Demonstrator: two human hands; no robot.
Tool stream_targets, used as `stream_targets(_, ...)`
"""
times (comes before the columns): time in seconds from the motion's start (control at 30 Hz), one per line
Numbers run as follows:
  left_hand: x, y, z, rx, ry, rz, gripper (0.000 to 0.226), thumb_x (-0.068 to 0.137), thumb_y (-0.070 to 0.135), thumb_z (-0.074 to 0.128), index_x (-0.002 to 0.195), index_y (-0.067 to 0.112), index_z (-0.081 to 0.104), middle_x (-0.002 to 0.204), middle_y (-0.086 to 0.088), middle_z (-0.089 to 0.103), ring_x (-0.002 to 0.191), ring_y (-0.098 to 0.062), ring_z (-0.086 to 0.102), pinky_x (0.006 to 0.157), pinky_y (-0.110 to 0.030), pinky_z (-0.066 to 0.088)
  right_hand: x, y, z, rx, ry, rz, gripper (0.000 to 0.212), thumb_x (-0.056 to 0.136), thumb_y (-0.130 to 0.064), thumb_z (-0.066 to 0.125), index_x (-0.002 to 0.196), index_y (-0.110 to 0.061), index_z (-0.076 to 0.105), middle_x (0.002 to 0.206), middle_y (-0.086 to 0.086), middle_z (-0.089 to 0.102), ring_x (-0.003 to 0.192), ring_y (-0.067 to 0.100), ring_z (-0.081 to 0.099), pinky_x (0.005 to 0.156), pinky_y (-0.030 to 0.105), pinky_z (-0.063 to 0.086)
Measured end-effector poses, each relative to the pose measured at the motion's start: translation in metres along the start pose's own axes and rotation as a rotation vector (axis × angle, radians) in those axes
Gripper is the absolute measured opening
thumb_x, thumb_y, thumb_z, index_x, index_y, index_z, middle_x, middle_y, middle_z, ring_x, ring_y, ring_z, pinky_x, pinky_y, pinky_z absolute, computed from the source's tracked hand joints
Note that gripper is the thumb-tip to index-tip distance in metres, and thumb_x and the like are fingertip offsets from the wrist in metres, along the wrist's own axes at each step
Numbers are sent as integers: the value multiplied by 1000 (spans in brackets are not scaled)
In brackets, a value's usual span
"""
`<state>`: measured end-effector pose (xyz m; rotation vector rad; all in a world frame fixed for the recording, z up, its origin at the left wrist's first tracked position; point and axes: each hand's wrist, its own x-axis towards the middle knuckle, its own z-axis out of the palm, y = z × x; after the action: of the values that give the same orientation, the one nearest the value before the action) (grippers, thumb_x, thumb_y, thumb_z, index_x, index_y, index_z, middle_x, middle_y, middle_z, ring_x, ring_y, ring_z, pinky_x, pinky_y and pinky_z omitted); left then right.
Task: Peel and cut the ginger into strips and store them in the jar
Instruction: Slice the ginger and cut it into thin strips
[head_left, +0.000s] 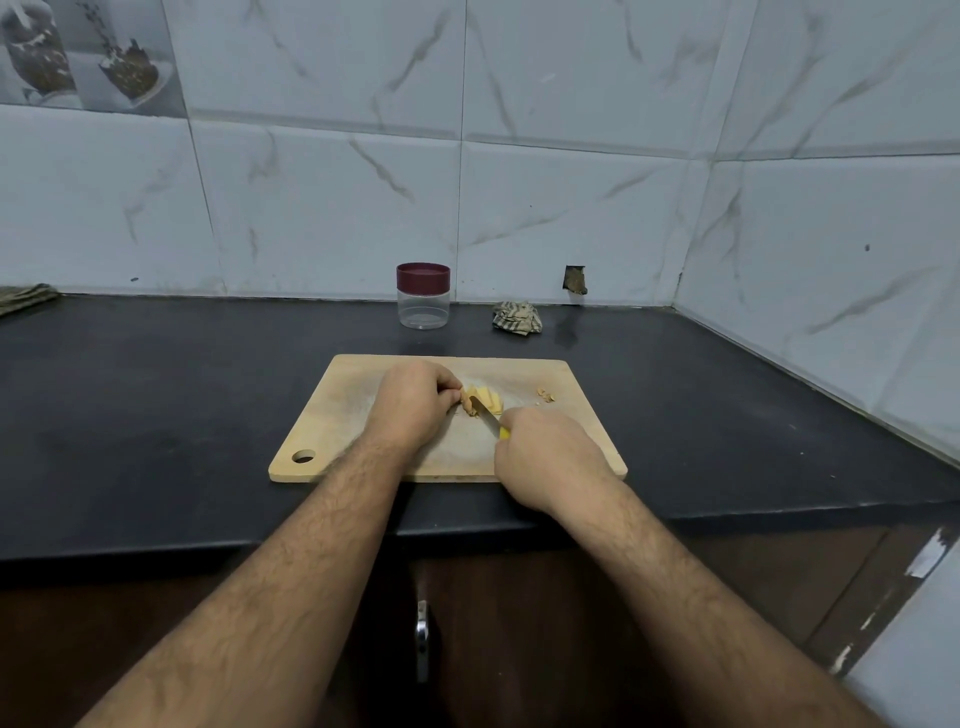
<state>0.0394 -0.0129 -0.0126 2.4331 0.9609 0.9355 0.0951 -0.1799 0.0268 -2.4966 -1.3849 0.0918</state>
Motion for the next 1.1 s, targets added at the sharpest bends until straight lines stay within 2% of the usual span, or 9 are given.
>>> stream_targets(0.43, 2, -4, 2, -18, 4, -14, 13, 90, 15, 67, 95, 18, 78, 96, 6, 74, 92, -8, 62, 79, -20, 43, 2, -9, 0, -15, -51, 30, 30, 92, -11, 44, 117, -17, 59, 100, 3, 58, 90, 21, 55, 66, 32, 42)
stream_targets(0.67, 2, -3, 2, -3, 6, 0, 14, 90, 16, 66, 96, 20, 78, 96, 8, 73, 90, -6, 61, 79, -20, 44, -1, -8, 0, -20, -24, 27, 34, 94, -13, 44, 124, -19, 57, 101, 2, 56, 89, 20, 52, 67, 31, 41)
stream_targets(0.93, 1, -2, 2, -14, -2, -6, 14, 90, 16, 66, 98, 19, 77, 97, 6, 73, 90, -7, 61, 80, -21, 45, 6, -10, 0, -31, -26, 40, 35, 93, -11, 43, 125, -17, 56, 113, 5, 59, 90, 22, 47, 69, 32, 39)
stream_targets(1.1, 1, -2, 1, -17, -2, -4, 14, 90, 17, 67, 99, 18, 77, 100, 6, 74, 89, -5, 59, 79, -19, 42, 12, -10, 0, -42, -9, 55, 35, 91, -9, 44, 123, -17, 57, 113, 5, 60, 89, 21, 47, 69, 32, 41)
